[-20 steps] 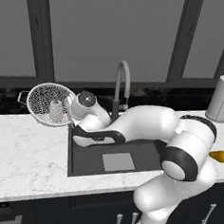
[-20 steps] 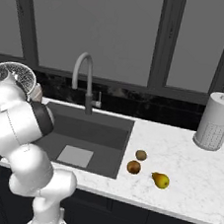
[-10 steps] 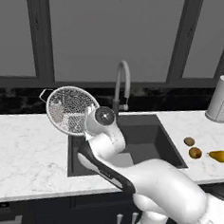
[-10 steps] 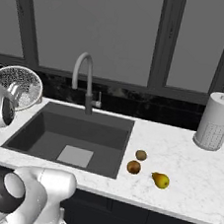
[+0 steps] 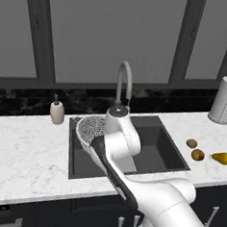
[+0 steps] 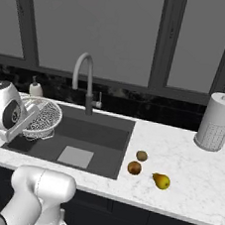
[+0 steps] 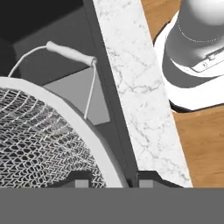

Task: Put the colander in the sink, put the pear, pear, kiwi in the colander, and turn on the sink faucet and pour water over the colander.

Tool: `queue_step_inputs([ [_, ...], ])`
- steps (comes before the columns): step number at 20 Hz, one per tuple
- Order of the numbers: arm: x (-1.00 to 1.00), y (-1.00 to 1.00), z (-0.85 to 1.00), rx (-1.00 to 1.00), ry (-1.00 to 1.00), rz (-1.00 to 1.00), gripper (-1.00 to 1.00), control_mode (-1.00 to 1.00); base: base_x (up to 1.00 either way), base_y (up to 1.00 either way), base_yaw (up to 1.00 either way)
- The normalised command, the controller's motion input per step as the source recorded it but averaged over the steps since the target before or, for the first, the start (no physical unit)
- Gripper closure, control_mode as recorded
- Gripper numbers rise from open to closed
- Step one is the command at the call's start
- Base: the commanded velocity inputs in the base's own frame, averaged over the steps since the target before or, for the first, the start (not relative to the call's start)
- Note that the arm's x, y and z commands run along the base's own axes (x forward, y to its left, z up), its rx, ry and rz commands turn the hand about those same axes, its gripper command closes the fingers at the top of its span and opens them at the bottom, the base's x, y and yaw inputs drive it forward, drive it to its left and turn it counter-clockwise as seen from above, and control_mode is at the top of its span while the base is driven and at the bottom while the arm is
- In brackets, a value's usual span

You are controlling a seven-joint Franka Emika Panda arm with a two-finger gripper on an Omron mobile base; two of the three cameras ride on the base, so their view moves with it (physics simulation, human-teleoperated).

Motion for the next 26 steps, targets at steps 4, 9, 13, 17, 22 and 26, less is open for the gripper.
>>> queue_step_inputs([
  [4,0.00,-0.86,-0.19,-0.13,0.37,-0.27,1.00,-1.00,0.00,0.00,0.00],
  [9,0.04,-0.75,-0.38,-0.05,0.08,-0.07,1.00,-1.00,0.00,0.00,0.00],
  [13,0.14,-0.63,-0.26,-0.03,0.00,0.00,1.00,-1.00,0.00,0.00,0.00],
  [17,0.13,-0.62,-0.18,0.00,-0.06,0.10,1.00,-1.00,0.00,0.00,0.00],
  [22,0.14,-0.50,-0.11,0.00,-0.03,0.24,1.00,-1.00,0.00,0.00,0.00],
  [26,0.13,-0.51,-0.19,0.00,0.00,0.35,1.00,-1.00,0.00,0.00,0.00],
])
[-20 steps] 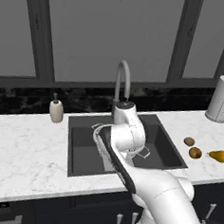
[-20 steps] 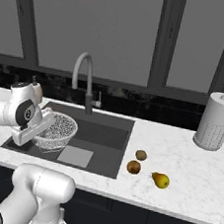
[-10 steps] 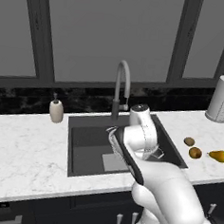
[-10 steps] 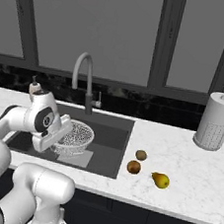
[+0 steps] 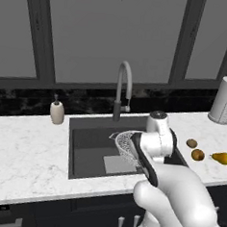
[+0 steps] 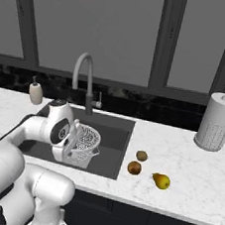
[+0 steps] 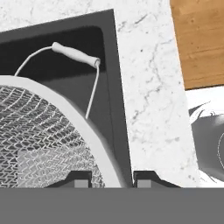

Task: Put the colander in the sink, put the pear, pear, kiwi in the colander, and turn on the sink faucet and pour water over the colander.

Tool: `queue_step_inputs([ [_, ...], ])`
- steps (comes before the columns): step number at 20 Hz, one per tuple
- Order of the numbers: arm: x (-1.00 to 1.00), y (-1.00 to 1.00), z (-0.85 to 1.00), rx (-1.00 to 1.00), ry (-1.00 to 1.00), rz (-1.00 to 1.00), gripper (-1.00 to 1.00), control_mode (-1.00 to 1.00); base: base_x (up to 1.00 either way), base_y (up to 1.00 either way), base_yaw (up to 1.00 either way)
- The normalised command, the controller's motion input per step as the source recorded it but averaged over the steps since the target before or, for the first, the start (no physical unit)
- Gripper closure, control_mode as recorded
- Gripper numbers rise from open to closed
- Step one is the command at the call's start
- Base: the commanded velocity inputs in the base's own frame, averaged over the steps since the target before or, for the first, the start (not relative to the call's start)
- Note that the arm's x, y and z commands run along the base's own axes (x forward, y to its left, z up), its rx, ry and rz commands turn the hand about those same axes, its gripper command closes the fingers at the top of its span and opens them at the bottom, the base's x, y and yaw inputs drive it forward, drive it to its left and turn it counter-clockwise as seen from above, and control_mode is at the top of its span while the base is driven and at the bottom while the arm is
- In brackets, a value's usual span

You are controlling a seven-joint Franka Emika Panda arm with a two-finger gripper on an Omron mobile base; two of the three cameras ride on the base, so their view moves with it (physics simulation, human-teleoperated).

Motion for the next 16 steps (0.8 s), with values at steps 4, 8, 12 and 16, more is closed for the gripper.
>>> queue_step_inputs([
  [4,0.23,-0.50,-0.25,0.00,-0.05,0.38,1.00,-1.00,0.00,0.00,0.00],
  [8,0.35,-0.59,-0.25,0.00,-0.09,0.40,1.00,-1.00,0.00,0.00,0.00],
  [12,0.35,-0.33,-0.40,0.00,-0.03,0.34,1.00,-1.00,0.00,0.00,0.00],
  [16,0.42,-0.03,-0.50,-0.01,0.00,0.28,1.00,-1.00,0.00,0.00,0.00],
])
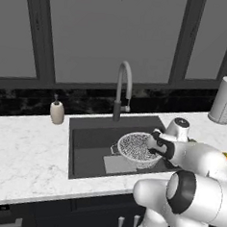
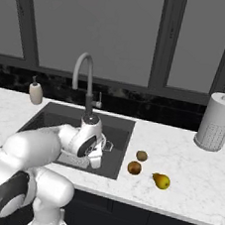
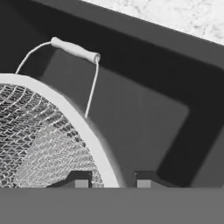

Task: Put the colander in the sink, put the pear, pear, kiwi in the colander, and turn on the sink faucet and pour water over the colander.

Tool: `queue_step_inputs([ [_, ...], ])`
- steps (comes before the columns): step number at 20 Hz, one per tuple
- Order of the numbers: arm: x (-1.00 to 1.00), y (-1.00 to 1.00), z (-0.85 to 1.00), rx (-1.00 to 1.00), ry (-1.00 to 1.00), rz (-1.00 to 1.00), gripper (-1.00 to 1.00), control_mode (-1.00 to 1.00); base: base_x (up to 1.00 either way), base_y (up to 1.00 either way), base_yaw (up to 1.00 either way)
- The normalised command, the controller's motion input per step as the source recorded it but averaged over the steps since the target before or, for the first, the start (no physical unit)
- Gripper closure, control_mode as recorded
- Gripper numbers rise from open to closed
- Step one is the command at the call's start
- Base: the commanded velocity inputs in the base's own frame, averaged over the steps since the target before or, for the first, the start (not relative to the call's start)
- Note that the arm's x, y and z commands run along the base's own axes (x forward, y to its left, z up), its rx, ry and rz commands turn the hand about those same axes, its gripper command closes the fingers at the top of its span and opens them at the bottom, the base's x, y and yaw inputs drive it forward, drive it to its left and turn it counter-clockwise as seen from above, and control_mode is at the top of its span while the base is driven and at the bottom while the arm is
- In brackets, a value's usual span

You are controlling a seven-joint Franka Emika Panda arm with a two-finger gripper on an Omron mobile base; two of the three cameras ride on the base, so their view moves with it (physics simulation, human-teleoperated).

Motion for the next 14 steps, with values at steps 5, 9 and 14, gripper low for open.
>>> queue_step_inputs([
  [5,0.52,0.00,-0.28,0.00,0.00,0.21,1.00,-1.00,0.00,0.00,0.00],
  [9,0.57,0.00,-0.20,0.00,0.00,0.10,1.00,-1.00,0.00,0.00,0.00],
  [14,0.54,0.04,-0.19,0.02,0.05,0.02,1.00,-1.00,0.00,0.00,0.00],
])
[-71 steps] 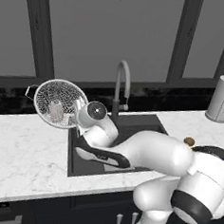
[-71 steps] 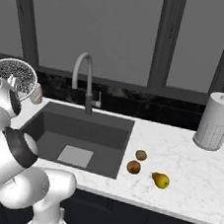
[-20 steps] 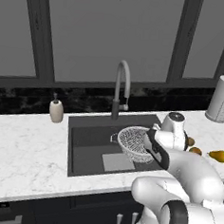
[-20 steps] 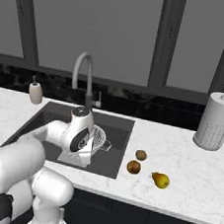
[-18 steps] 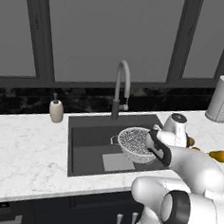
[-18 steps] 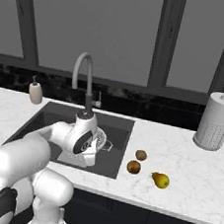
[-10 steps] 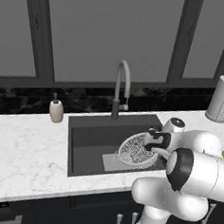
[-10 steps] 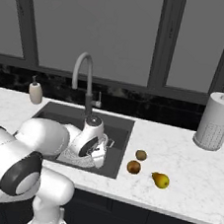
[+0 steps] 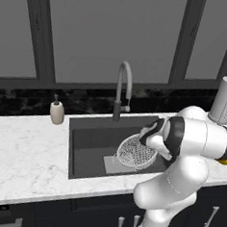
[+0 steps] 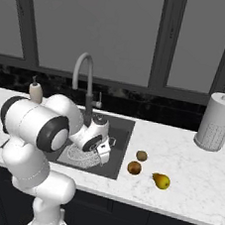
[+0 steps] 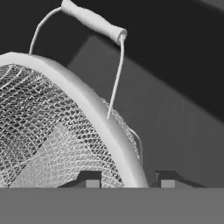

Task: Put the colander in the sink, put the pear, pear, kiwi in the colander, and turn on the sink faucet and pour water over the colander.

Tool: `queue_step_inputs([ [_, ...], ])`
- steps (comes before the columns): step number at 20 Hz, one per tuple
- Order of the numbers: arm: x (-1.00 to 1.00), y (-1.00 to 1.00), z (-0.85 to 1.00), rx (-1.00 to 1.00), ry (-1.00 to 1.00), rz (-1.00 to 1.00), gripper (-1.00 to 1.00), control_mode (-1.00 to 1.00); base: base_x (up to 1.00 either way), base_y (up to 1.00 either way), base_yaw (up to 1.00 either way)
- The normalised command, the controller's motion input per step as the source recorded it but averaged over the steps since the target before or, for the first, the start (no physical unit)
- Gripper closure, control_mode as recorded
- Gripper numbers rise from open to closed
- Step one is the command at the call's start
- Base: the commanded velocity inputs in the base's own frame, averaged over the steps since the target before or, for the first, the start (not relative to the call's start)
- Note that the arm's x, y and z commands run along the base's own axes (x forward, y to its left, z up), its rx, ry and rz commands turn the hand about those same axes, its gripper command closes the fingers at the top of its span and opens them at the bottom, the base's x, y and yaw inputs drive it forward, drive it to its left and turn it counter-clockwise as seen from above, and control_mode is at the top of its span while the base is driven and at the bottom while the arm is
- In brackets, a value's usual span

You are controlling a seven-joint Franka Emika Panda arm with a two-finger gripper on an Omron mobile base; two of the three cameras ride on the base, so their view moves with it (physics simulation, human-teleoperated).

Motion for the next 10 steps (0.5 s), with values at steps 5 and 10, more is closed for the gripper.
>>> queue_step_inputs([
  [5,0.39,0.03,-0.08,0.16,0.03,0.00,1.00,-1.00,0.00,0.00,0.00],
  [10,0.30,0.06,-0.18,0.29,0.03,0.00,1.00,-1.00,0.00,0.00,0.00],
])
